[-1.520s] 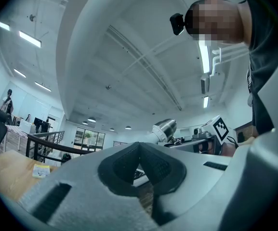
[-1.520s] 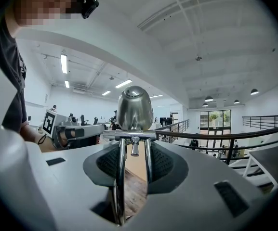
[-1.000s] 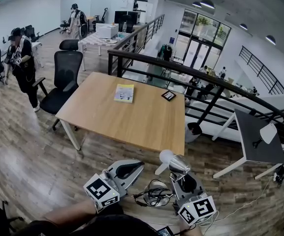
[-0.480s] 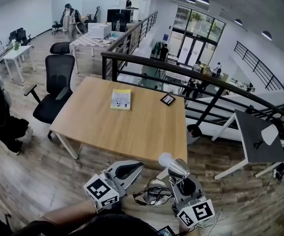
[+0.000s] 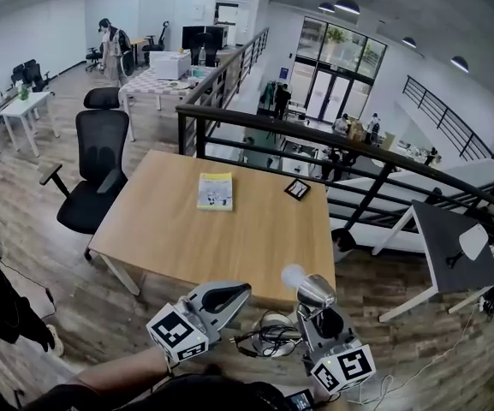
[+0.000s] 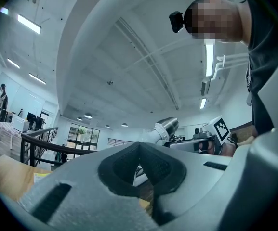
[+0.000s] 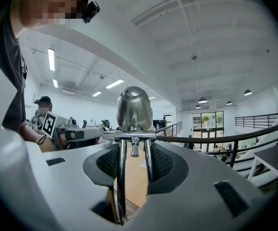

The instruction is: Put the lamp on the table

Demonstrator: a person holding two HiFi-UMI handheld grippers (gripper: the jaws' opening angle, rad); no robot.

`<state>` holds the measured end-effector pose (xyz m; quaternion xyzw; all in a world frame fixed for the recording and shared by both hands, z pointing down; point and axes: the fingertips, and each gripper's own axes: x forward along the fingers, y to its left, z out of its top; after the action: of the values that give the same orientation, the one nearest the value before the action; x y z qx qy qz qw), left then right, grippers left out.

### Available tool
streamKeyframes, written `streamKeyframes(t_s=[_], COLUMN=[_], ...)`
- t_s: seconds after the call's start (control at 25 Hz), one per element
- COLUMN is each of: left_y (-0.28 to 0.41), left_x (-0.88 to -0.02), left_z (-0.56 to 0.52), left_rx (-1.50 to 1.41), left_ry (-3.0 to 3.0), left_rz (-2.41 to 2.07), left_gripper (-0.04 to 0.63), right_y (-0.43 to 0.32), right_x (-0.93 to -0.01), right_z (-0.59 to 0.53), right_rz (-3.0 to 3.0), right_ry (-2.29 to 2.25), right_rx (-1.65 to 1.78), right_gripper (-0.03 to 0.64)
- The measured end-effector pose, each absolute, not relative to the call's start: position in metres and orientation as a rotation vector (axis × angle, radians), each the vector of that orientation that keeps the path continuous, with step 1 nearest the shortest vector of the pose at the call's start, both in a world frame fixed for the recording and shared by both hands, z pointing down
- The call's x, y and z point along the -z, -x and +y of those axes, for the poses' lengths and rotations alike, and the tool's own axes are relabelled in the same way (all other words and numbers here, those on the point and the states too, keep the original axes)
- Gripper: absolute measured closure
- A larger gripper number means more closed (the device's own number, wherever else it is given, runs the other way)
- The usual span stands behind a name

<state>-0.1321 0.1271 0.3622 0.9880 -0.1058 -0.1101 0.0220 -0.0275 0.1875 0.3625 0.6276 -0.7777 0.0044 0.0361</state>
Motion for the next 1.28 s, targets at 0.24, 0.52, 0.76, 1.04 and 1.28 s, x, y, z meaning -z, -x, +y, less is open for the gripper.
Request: streamKeyframes(t_s=[0.24, 0.52, 0.76, 1.04, 1.28], left_y=[0.141, 0.131, 0.123, 0.105, 0.076], left_x=[-0.362, -0.372, -0.368, -0.373, -0.377], left_z=[0.108, 0.085, 0.073, 0.054, 0.036], left_rx=[0.334, 0.328, 0.319, 0.305, 0.296], left_ry=[-3.056, -3.058, -3.054, -3.041, -3.019], left_rz=[-0.344, -0.342, -0.346, -0.36, -0.388], left_gripper=[0.586, 0.586, 0.586, 0.587, 0.586], right_y=[0.035, 0.025, 0.016, -0.007, -0.036], right_x=[-0.362, -0.369, -0.366, -0.367, -0.369], right_z=[0.165, 0.14, 0.127, 0.111, 0.096], right_rz=[-2.402, -2.417, -2.415, -2.42, -2.424], right_ry=[-1.916, -1.915, -1.903, -1.918, -1.9], right_rx=[-0.027, -0.038, -0.048, -0.058, -0.076], right_gripper=[0.489, 0.489, 0.489, 0.489, 0.489])
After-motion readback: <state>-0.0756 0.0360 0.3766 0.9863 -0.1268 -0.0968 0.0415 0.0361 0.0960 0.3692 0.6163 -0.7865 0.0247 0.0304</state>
